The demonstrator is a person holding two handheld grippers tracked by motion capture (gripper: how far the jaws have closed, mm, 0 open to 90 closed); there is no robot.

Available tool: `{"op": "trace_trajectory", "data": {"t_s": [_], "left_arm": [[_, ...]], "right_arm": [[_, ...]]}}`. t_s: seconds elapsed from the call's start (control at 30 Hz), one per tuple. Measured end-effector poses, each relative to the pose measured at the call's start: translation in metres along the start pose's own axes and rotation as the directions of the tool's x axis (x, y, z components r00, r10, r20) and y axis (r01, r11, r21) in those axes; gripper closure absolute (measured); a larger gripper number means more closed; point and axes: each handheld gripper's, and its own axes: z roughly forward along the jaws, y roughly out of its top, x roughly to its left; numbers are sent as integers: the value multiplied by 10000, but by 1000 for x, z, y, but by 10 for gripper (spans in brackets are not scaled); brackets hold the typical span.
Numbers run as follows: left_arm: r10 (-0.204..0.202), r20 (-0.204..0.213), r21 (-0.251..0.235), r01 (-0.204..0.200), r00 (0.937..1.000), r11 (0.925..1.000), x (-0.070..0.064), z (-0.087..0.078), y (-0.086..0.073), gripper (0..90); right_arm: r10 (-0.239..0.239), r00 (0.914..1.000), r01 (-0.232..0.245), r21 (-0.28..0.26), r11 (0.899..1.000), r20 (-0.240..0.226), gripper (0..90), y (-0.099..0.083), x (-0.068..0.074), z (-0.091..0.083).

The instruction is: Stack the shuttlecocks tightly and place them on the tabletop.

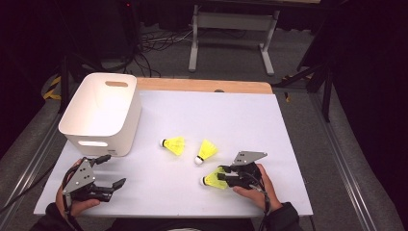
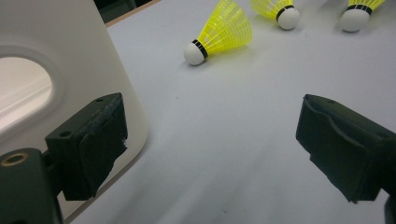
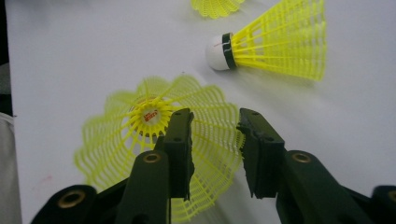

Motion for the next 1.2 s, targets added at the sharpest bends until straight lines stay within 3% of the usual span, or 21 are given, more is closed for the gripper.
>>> {"op": "trace_trajectory", "data": {"t_s": [0.37, 0.67, 0.97, 1.2], "left_arm": [[58, 24, 53, -58, 10000, 10000, -1, 1, 0, 97], [90, -7, 50, -90, 10000, 9999, -1, 0, 0, 97], [132, -33, 82, -132, 9999, 9999, -1, 0, 1, 97], [144, -13, 110, -144, 9999, 9998, -1, 0, 0, 96]], "right_arm": [[68, 9988, -78, 209, 9998, 491, 540, -8, -6, -8], [-95, 9966, 104, -110, 9999, 824, 508, -9, -5, -26], [-640, 9977, 658, -888, 9939, 222, 434, -12, 10, -50], [-1172, 9931, 1176, -521, 9917, 107, 341, -13, 24, -43]]}}
